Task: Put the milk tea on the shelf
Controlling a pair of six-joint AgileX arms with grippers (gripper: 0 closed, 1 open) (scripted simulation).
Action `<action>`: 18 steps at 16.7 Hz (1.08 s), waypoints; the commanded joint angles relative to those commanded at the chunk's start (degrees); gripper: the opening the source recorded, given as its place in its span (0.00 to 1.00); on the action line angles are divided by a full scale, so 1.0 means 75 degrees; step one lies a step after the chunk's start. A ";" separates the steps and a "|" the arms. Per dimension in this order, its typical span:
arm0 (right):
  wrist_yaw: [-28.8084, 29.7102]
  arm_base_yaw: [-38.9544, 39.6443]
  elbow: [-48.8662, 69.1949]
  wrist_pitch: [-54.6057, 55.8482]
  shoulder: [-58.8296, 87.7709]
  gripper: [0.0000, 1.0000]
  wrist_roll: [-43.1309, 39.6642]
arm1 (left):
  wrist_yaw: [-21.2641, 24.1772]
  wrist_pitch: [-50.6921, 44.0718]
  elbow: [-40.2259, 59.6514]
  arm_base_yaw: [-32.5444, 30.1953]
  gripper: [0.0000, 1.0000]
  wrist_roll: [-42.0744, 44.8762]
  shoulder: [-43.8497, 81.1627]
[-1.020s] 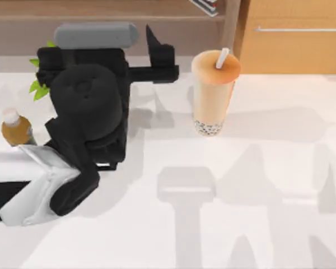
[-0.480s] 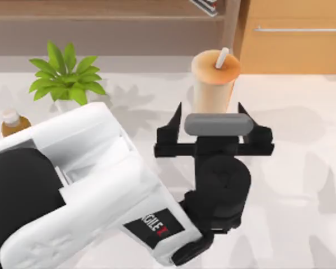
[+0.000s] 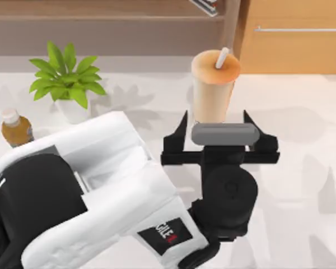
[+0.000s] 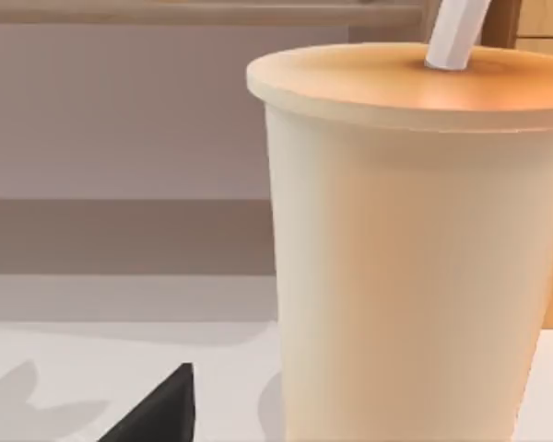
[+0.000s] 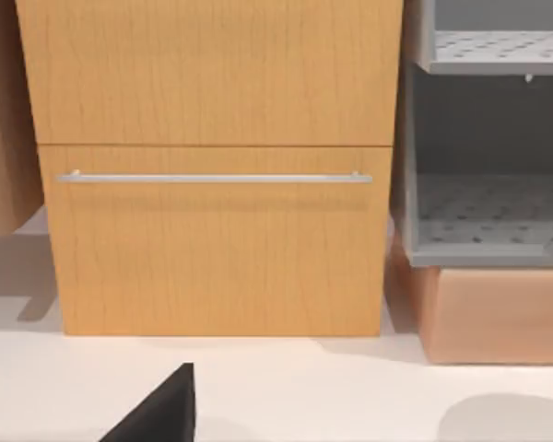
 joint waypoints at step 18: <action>0.0000 0.0000 0.0000 0.0000 0.0000 1.00 0.0000 | 0.1167 -0.1038 0.1740 0.1145 0.62 -0.0050 0.0724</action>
